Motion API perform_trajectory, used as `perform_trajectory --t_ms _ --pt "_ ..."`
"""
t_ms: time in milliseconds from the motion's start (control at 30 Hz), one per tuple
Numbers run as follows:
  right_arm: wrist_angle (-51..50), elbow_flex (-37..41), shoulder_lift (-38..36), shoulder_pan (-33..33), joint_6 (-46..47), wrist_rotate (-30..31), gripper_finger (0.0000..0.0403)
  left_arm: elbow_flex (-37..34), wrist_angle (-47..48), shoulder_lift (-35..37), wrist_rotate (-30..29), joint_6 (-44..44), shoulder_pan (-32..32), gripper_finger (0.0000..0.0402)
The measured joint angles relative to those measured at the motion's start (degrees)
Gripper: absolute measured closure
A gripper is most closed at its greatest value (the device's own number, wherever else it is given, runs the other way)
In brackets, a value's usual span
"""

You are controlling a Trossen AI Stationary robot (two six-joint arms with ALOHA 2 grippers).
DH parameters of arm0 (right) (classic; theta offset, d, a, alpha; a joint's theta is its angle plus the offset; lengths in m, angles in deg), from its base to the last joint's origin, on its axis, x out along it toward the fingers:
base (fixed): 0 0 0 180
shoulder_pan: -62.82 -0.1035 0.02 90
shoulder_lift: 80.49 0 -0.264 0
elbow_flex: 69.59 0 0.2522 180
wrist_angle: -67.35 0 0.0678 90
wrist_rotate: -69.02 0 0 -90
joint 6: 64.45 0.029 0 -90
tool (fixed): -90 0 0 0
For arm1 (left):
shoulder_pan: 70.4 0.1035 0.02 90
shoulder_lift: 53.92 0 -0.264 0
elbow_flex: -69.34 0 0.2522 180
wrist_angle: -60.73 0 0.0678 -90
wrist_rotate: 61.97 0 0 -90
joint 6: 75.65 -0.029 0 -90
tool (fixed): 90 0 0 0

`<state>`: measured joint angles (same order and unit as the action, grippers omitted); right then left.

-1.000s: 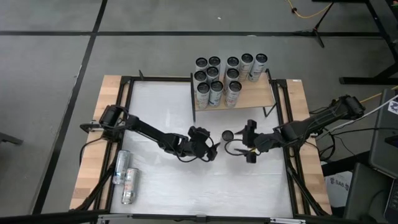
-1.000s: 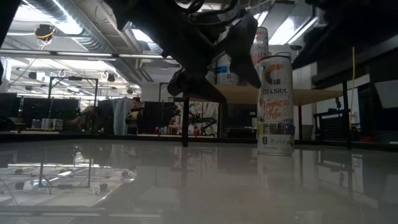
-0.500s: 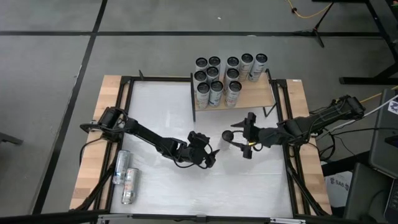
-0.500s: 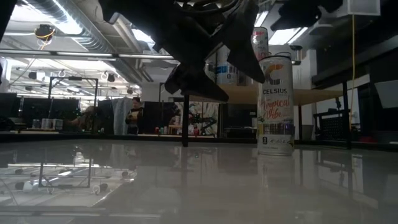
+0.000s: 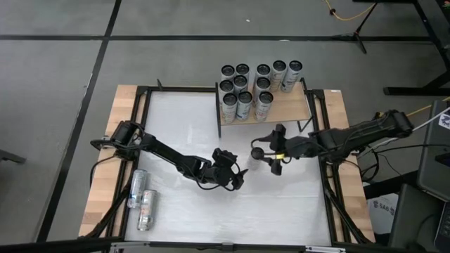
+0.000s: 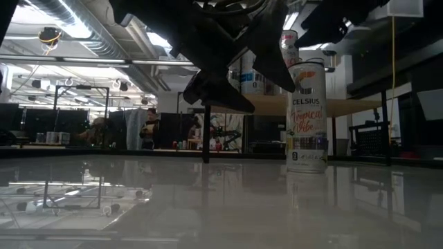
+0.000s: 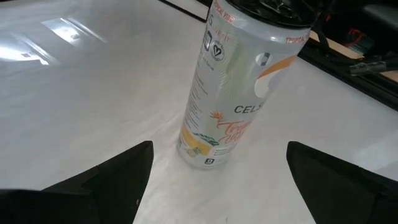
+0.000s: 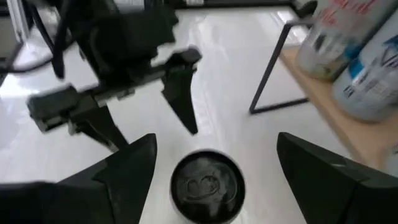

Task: Place canned beverage on shelf
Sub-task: Put the orange soda can on the shelf aligned with the orange soda can

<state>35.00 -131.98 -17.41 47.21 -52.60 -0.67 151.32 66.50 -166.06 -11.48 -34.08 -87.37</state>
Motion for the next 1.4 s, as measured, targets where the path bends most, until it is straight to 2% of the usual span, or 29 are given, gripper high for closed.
perform_trajectory --t_ms 200,467,1100,1200,1400 --pt "-0.47 0.06 4.93 -0.12 0.4 -1.03 0.0081 0.0 0.26 0.0 0.0 0.01 0.0 0.0037" --pt "-1.07 0.08 9.92 -0.1 0.54 0.88 0.0081 0.0 0.59 0.0 0.0 0.0 0.0 0.0037" --pt "-1.33 0.1 11.16 -0.12 0.25 -0.44 0.0084 0.0 0.98 0.0 -0.02 0.01 0.0 0.0037" --pt "-1.35 0.1 11.16 -0.1 0.23 -0.39 0.0101 0.0 0.98 0.0 -0.02 0.0 0.0 0.0037" --pt "-2.12 0.03 11.11 -0.1 0.34 -0.37 0.0161 0.0 0.98 0.0 -0.02 0.0 0.0 0.0037"
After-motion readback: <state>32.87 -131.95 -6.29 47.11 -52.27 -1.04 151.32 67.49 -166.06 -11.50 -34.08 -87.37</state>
